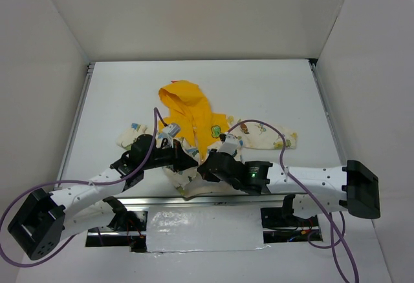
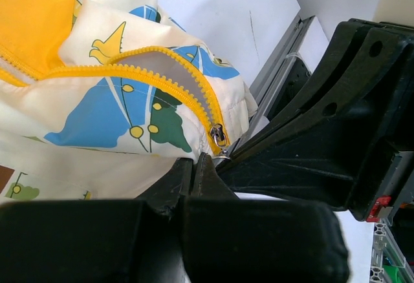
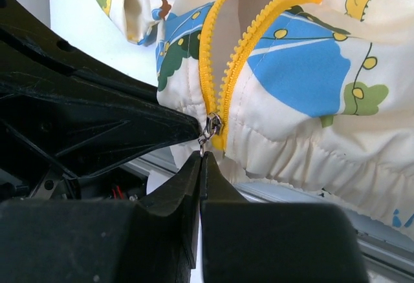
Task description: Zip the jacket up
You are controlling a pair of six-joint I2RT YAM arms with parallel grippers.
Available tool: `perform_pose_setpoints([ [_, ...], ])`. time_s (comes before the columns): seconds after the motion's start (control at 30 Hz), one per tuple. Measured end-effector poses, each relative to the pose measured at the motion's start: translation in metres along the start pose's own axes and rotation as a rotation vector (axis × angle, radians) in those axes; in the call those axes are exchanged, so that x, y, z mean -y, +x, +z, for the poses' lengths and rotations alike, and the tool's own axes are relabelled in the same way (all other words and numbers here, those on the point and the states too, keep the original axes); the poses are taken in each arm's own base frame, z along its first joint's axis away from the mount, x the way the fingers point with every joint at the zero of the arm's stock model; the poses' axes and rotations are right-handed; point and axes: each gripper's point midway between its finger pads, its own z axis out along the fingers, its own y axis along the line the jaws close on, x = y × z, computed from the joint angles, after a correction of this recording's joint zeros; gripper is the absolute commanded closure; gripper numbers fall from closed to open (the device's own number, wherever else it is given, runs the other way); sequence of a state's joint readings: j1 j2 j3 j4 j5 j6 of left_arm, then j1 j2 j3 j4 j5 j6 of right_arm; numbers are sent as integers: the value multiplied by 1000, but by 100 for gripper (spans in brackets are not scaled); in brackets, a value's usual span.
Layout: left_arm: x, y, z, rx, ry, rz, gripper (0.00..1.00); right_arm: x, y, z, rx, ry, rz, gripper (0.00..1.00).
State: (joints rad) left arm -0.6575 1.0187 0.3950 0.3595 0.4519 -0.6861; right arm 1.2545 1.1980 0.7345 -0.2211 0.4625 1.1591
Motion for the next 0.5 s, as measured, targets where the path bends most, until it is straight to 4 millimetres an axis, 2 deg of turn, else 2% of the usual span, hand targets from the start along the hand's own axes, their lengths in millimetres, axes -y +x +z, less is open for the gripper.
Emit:
perform_pose_setpoints([
  [0.17, 1, 1, 0, -5, 10, 1, 100, -5, -2, -7, -8, -21, 45, 100],
  [0.5, 8, -5, 1, 15, 45, 20, 100, -6, -29, -11, 14, -53, 149, 100],
])
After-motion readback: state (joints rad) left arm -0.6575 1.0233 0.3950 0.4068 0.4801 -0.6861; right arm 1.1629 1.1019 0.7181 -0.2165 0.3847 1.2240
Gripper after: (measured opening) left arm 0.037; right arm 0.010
